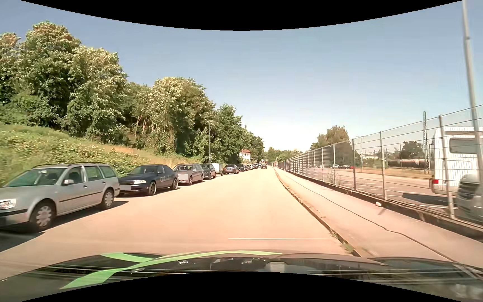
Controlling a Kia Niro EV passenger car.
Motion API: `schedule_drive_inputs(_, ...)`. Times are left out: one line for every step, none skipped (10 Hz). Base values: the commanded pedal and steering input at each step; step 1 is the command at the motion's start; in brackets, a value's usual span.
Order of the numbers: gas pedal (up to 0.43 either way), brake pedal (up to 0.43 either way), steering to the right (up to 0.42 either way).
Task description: Follow the waypoints while adhering to traffic rules and regulations
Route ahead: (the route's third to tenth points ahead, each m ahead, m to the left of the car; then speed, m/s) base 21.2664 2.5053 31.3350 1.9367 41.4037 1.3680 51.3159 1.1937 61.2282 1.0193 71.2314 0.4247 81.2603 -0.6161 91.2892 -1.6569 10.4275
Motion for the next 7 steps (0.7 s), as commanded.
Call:
schedule_drive_inputs(0.15,0.0,0.003)
schedule_drive_inputs(0.15,0.0,0.003)
schedule_drive_inputs(0.15,0.0,0.004)
schedule_drive_inputs(0.138,0.0,0.004)
schedule_drive_inputs(0.138,0.0,0.005)
schedule_drive_inputs(0.138,0.0,0.007)
schedule_drive_inputs(0.138,0.0,0.008)
